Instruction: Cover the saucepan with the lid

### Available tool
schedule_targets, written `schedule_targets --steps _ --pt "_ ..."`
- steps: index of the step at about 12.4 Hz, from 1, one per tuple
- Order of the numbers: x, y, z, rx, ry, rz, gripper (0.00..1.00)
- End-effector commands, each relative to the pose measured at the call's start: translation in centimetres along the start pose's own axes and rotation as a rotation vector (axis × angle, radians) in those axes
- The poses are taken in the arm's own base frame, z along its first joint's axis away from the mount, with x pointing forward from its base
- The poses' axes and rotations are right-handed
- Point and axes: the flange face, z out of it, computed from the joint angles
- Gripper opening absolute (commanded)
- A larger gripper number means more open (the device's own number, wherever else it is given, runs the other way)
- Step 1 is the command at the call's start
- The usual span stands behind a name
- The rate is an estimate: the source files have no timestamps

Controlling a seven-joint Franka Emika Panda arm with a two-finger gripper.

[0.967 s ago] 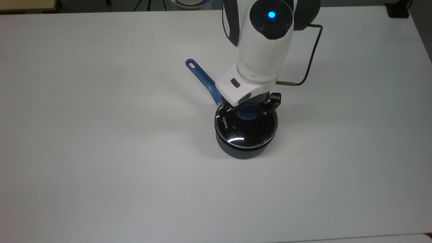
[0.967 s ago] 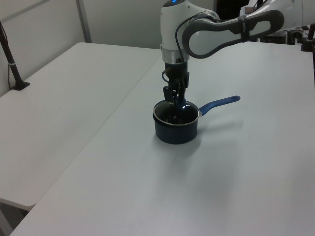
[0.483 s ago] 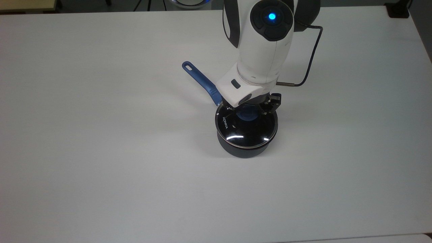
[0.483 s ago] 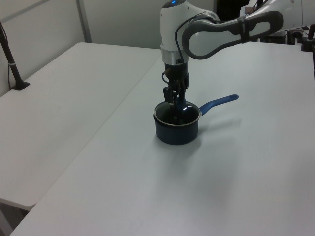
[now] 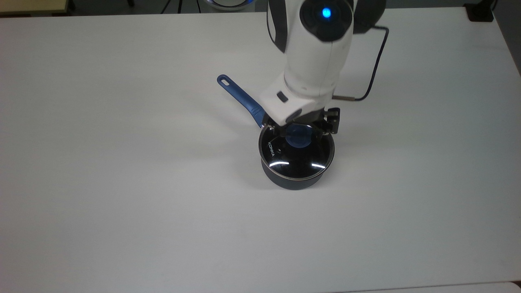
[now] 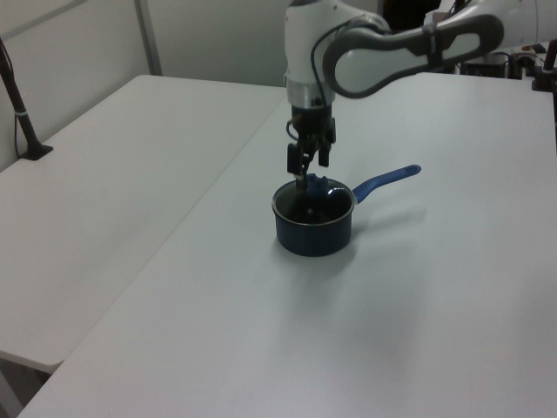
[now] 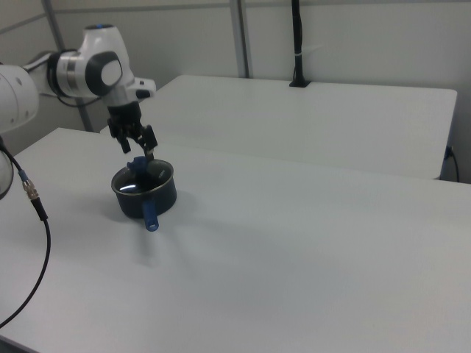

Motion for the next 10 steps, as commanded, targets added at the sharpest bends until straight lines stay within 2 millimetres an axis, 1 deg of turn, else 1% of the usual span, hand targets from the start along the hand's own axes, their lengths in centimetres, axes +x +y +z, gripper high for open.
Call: schedule_targets --steps 1,2,3,4,6,8,9,10 --pt "-3.3 4.5 -6.9 0.011 0.021 0.002 1.0" --pt "-4.4 7.2 -8.4 0.013 0.02 0.006 1.0" --pt "-5.4 10.9 -9.8 0.024 0.018 0.03 1.0" --pt "-6.4 14.0 -11.0 0.022 0.021 0.036 1.0" --pt "-8.1 19.8 -12.5 -0.023 0.035 0.025 1.0" --pt "-8.5 23.4 -13.4 -0.022 0.042 0.018 1.0" --pt "-8.8 24.5 -13.5 -0.022 0.026 0.029 1.0" --pt "-8.9 25.0 -13.6 -0.023 0.012 0.038 1.0"
